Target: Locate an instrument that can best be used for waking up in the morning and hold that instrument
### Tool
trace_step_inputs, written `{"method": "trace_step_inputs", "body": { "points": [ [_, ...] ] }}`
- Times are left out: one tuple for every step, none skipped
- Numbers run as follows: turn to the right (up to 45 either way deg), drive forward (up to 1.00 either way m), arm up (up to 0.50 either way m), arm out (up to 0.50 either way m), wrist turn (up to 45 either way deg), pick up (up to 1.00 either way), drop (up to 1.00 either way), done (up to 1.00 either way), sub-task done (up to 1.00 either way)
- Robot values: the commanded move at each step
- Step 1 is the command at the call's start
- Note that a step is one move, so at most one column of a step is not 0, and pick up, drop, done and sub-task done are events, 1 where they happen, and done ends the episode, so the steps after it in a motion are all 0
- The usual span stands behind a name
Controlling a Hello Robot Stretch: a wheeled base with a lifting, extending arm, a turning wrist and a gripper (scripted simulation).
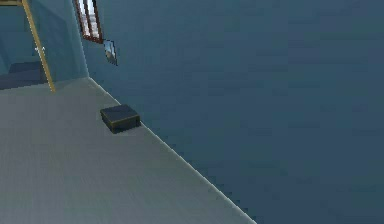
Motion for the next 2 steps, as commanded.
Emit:
{"method": "trace_step_inputs", "body": {
  "points": [
    [0.0, 0.00, 0.00, 0.00, 0.0, 1.00, 0.00, 0.00, 0.00],
    [0.0, 0.00, 0.00, 0.00, 0.0, 0.00, 0.00, 1.00, 0.00]
  ]
}}
